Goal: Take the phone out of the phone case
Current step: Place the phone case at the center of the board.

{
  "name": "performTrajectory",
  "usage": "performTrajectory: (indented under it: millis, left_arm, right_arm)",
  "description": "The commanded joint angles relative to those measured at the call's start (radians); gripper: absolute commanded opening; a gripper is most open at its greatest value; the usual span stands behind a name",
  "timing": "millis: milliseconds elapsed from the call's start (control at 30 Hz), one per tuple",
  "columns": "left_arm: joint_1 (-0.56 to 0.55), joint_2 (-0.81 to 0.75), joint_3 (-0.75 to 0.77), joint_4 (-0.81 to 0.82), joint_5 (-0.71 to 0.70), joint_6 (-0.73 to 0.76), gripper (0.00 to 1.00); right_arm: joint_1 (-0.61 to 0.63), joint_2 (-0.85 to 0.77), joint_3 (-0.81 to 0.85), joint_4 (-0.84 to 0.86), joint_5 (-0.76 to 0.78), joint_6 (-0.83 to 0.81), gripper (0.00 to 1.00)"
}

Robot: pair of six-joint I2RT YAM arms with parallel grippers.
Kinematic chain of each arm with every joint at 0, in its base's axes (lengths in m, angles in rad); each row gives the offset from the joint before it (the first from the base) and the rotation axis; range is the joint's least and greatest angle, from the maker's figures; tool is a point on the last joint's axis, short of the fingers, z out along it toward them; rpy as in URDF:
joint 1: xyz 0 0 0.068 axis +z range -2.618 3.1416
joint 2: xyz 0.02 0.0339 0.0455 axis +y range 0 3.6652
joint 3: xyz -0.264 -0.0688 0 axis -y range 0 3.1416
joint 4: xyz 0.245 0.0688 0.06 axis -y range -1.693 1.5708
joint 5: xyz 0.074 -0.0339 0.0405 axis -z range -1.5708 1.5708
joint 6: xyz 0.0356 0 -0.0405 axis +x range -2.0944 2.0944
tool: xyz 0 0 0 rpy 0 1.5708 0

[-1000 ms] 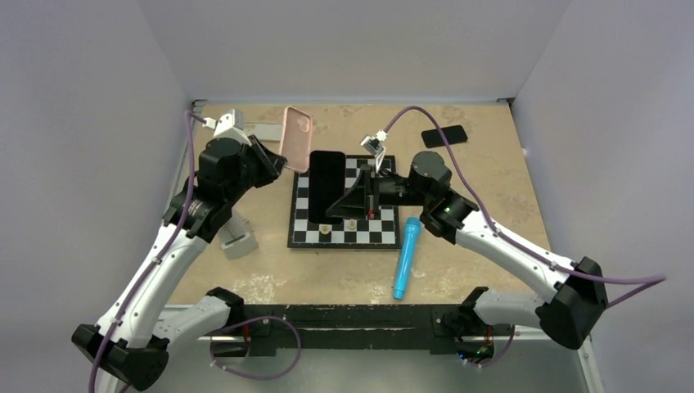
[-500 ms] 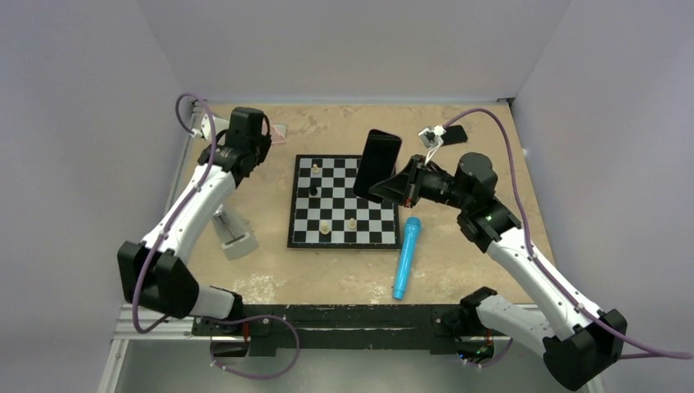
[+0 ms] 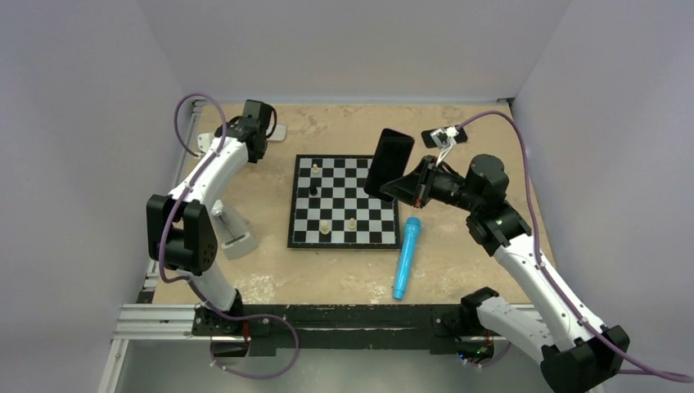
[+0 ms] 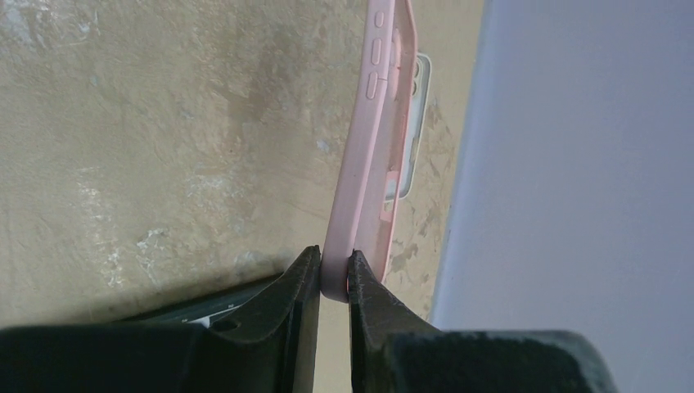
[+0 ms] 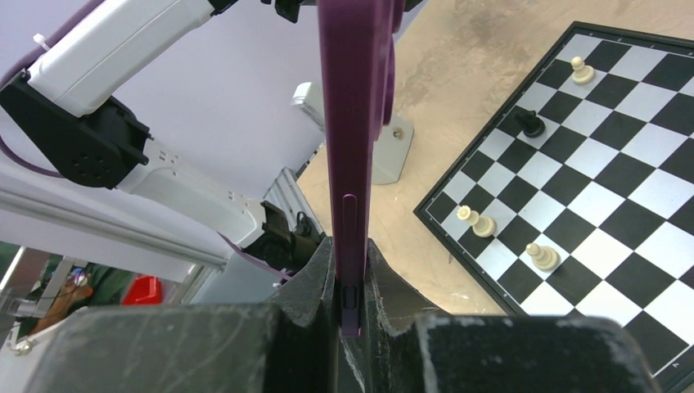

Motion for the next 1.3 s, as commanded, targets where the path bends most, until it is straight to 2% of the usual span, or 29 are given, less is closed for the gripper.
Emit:
performTrajectory:
  millis: [0, 300, 600, 900, 1100, 1267]
  left_arm:
    - [0.013, 0.036, 0.03, -0.02, -0.035, -0.128, 0.0]
    - [0.014, 0.071, -0.029, 0.076, -0.002, -0.164, 0.0]
    - [0.019, 0.13, -0.009, 0.066, -0.012, -0.197, 0.0]
    - [0.024, 0.234, 0.014, 0.184, 0.006, -0.167, 0.0]
    - [0.025, 0.246, 0.015, 0.204, -0.013, -0.135, 0.0]
    - [0.02, 0.205, -0.11, 0.391, 0.071, -0.099, 0.33]
  right_arm:
    - [-0.018, -0.036, 0.011, 0.044, -0.016, -0.028, 0.0]
    - [-0.043, -0.036, -0.023, 0.078, -0.047, 0.004, 0.0]
    - [-0.07, -0.059, -0.005, 0.044, -0.064, -0.006, 0.0]
    - [-0.079, -0.058, -0.037, 0.053, -0.078, 0.019, 0.0]
    - [-0.083, -0.046, -0.073, 0.079, -0.087, 0.038, 0.0]
    - [-0.083, -0.042, -0.102, 0.112, -0.077, 0.071, 0.0]
